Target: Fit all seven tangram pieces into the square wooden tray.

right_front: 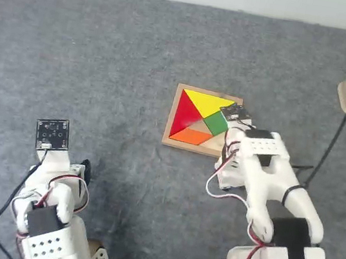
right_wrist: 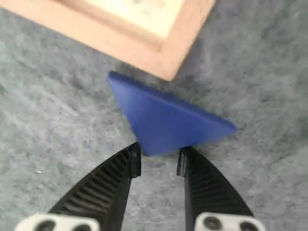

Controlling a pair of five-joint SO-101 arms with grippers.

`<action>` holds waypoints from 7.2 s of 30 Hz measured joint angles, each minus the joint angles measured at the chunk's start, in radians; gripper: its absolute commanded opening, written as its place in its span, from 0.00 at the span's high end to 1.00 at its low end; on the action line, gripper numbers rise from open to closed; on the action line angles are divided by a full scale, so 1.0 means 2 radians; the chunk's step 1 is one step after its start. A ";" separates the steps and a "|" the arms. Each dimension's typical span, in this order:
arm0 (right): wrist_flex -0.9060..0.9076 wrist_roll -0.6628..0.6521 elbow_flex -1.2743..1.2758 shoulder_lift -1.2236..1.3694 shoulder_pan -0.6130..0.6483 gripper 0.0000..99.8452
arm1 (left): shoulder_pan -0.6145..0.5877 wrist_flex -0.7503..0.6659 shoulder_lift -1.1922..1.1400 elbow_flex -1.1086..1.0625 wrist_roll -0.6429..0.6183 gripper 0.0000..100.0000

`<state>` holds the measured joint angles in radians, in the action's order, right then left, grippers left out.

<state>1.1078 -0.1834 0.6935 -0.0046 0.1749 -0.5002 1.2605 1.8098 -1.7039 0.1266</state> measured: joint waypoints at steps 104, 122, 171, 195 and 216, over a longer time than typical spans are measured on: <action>0.053 0.020 -0.225 0.170 -0.055 0.82 | 0.000 0.000 0.000 0.000 0.000 0.77; 0.097 -0.078 -0.310 0.193 -0.059 0.68 | 0.000 0.000 0.000 0.000 0.000 0.77; 0.070 0.046 -0.234 0.169 -0.061 0.89 | 0.000 0.000 0.000 0.000 0.000 0.77; 0.120 0.323 -0.395 0.170 0.082 0.88 | 0.000 0.000 0.000 0.000 0.000 0.77; 0.167 0.512 -0.449 0.229 0.099 0.81 | 0.000 0.000 0.000 0.000 0.000 0.77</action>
<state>1.4423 0.8401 -0.2041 0.4526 0.3728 -0.5002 1.2605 1.8098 -1.7039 0.1266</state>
